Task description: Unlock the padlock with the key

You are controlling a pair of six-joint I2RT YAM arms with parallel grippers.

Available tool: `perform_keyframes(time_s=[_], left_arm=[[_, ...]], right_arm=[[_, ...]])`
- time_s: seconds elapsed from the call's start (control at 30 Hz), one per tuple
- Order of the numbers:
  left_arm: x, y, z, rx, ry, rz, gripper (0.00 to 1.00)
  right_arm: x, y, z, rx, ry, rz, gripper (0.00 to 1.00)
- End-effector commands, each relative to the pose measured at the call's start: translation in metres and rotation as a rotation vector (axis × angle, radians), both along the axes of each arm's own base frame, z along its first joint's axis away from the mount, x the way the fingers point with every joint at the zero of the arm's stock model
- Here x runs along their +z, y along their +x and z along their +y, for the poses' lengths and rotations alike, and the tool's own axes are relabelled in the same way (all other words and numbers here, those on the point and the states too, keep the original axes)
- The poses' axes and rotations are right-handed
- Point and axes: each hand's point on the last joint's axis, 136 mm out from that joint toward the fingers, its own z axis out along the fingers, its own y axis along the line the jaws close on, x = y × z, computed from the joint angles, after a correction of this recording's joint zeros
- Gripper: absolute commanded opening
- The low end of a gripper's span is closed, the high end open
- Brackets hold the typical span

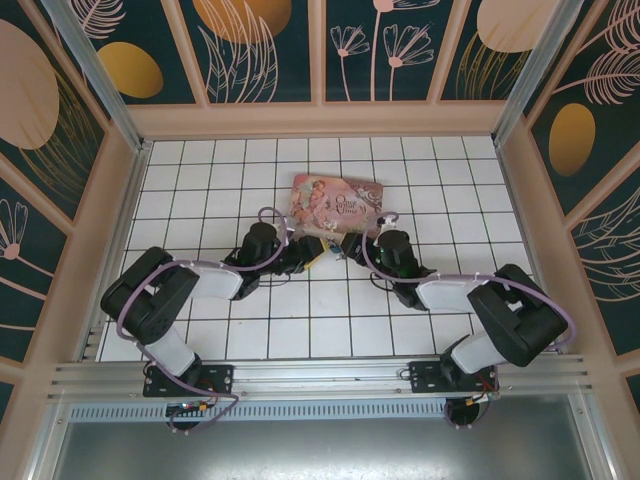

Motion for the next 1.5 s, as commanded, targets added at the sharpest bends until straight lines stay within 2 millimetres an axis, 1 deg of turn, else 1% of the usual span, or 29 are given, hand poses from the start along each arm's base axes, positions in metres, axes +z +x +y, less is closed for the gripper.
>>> perform_keyframes(time_s=[0.0, 0.1, 0.13, 0.23, 0.3, 0.4, 0.47, 0.5, 0.6, 0.7, 0.73, 0.77, 0.8, 0.9, 0.97, 1.03, 1.17, 1.2, 1.37, 1.4, 1.47], left_arm=[[0.019, -0.001, 0.0, -0.01, 0.001, -0.049, 0.56], [0.032, 0.002, 0.001, -0.002, 0.012, -0.082, 0.64], [0.036, 0.003, 0.002, 0.003, 0.019, -0.091, 0.68], [0.049, 0.009, 0.004, 0.019, 0.043, -0.135, 0.77], [0.055, 0.014, 0.005, 0.029, 0.068, -0.156, 0.83], [0.063, 0.023, 0.006, 0.048, 0.111, -0.191, 0.91], [0.067, 0.029, 0.006, 0.053, 0.143, -0.208, 0.94], [0.068, 0.034, 0.007, 0.061, 0.167, -0.212, 0.98], [0.075, 0.049, 0.013, 0.094, 0.253, -0.249, 0.99], [0.084, 0.066, 0.025, 0.155, 0.362, -0.302, 0.98], [0.083, 0.07, 0.031, 0.173, 0.405, -0.313, 0.98], [0.097, 0.078, 0.033, 0.195, 0.422, -0.349, 0.99], [0.103, 0.084, 0.036, 0.211, 0.458, -0.376, 0.98], [0.117, 0.102, 0.047, 0.266, 0.562, -0.439, 0.98], [0.128, 0.111, 0.05, 0.285, 0.604, -0.484, 0.98], [0.133, 0.12, 0.053, 0.303, 0.645, -0.514, 0.99], [0.146, 0.132, 0.062, 0.36, 0.702, -0.617, 0.99], [0.15, 0.135, 0.066, 0.382, 0.719, -0.64, 0.99], [0.162, 0.144, 0.088, 0.509, 0.804, -0.718, 0.99], [0.164, 0.147, 0.091, 0.522, 0.815, -0.729, 0.99], [0.165, 0.151, 0.09, 0.515, 0.835, -0.733, 0.99]], right_arm=[[0.014, 0.021, -0.003, -0.02, 0.03, -0.034, 0.54], [0.017, 0.036, -0.006, -0.023, 0.039, -0.03, 0.54], [0.019, 0.045, -0.012, -0.04, 0.04, -0.03, 0.54], [0.029, 0.054, -0.012, -0.02, 0.054, -0.044, 0.54], [0.037, 0.049, -0.008, 0.006, 0.058, -0.062, 0.54], [0.046, 0.032, -0.006, 0.027, 0.063, -0.089, 0.54], [0.043, 0.02, -0.008, 0.03, 0.052, -0.096, 0.54], [0.041, 0.015, -0.011, 0.027, 0.047, -0.1, 0.54], [0.027, 0.004, -0.02, 0.016, 0.029, -0.098, 0.54], [0.015, -0.002, -0.022, 0.03, 0.012, -0.093, 0.53], [0.013, -0.003, -0.022, 0.04, 0.005, -0.097, 0.53], [0.01, -0.004, -0.021, 0.046, -0.001, -0.098, 0.53], [0.007, -0.005, -0.022, 0.05, -0.008, -0.099, 0.52], [0.003, -0.006, -0.022, 0.061, -0.025, -0.109, 0.52], [0.002, -0.005, -0.02, 0.069, -0.031, -0.119, 0.52], [-0.001, -0.004, -0.02, 0.076, -0.04, -0.118, 0.51], [-0.004, 0.0, -0.014, 0.094, -0.042, -0.123, 0.5], [-0.006, -0.002, -0.008, 0.112, -0.044, -0.122, 0.5], [-0.016, 0.001, 0.007, 0.153, -0.056, -0.11, 0.49], [-0.018, 0.001, 0.009, 0.159, -0.056, -0.107, 0.48], [-0.021, 0.003, 0.014, 0.171, -0.054, -0.107, 0.48]])
